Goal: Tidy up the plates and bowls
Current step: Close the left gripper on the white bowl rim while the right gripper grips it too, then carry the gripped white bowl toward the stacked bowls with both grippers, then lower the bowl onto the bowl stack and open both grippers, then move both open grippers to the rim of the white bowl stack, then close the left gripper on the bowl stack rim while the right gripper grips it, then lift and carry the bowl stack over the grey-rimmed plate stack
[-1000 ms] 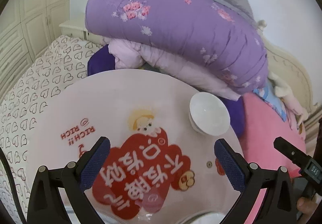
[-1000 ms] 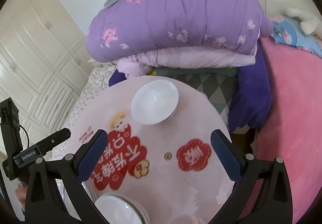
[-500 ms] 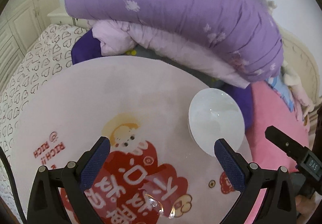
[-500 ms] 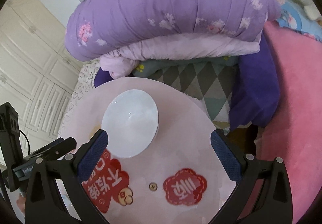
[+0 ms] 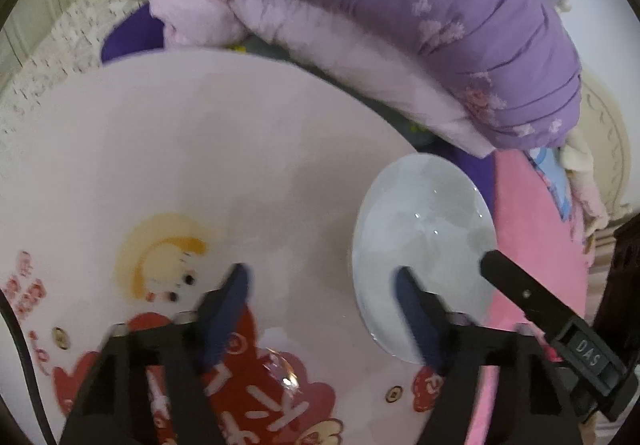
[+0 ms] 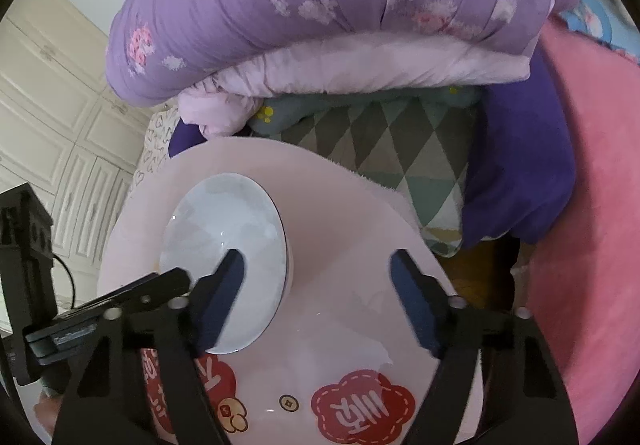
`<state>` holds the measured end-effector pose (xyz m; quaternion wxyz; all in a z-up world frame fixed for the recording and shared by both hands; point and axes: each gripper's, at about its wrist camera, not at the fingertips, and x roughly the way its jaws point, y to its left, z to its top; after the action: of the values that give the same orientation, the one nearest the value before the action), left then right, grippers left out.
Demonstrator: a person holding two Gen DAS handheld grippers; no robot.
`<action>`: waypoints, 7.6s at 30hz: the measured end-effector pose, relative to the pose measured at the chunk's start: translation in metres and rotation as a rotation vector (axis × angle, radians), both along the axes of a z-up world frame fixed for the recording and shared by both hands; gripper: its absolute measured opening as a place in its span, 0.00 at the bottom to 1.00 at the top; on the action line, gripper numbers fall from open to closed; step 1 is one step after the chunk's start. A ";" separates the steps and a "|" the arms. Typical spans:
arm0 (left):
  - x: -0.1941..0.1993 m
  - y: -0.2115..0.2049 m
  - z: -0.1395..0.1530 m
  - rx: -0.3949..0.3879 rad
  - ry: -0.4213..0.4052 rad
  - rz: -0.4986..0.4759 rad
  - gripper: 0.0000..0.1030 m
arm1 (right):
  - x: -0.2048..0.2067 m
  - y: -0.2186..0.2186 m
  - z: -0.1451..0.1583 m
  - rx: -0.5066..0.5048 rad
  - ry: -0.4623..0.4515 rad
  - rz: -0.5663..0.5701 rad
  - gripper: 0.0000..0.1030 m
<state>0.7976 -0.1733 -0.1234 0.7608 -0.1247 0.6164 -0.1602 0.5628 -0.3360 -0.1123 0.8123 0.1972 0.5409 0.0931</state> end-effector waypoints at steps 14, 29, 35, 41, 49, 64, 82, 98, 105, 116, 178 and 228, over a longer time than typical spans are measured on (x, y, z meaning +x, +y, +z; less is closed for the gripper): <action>0.012 -0.008 -0.021 -0.089 0.020 0.020 0.09 | 0.001 0.018 -0.008 0.045 0.024 0.026 0.09; -0.042 0.020 0.033 -0.092 -0.054 0.006 0.09 | -0.036 0.042 0.035 0.007 -0.042 0.045 0.09; -0.079 0.043 0.061 -0.111 -0.090 0.002 0.09 | -0.062 0.053 0.058 -0.007 -0.076 0.051 0.09; -0.125 0.068 0.095 -0.127 -0.137 -0.017 0.09 | -0.096 0.062 0.086 -0.027 -0.122 0.055 0.09; -0.186 0.091 0.132 -0.133 -0.185 -0.063 0.09 | -0.147 0.072 0.116 -0.047 -0.180 0.061 0.09; -0.273 0.103 0.130 -0.093 -0.084 -0.126 0.11 | -0.220 0.084 0.101 -0.084 -0.133 0.109 0.09; -0.315 0.086 0.114 0.016 -0.042 -0.221 0.12 | -0.260 0.089 0.065 -0.102 -0.036 0.185 0.10; -0.334 0.072 0.119 0.104 -0.090 -0.281 0.15 | -0.264 0.086 0.060 -0.073 -0.022 0.197 0.12; -0.337 0.074 0.119 0.132 -0.078 -0.281 0.15 | -0.266 0.090 0.056 -0.067 -0.016 0.207 0.12; -0.333 0.057 0.122 0.199 -0.095 -0.339 0.20 | -0.260 0.086 0.040 -0.063 0.019 0.207 0.13; -0.290 0.078 0.050 -0.107 0.059 -0.165 0.76 | -0.247 0.055 0.013 -0.017 0.041 0.097 0.99; -0.298 0.086 0.042 -0.098 0.066 -0.086 0.38 | -0.251 0.080 0.008 0.008 0.044 0.146 0.35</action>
<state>0.4998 -0.0875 -0.0815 0.7254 -0.1403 0.6374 -0.2185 0.3117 -0.2556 -0.1038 0.7905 0.1626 0.5711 0.1499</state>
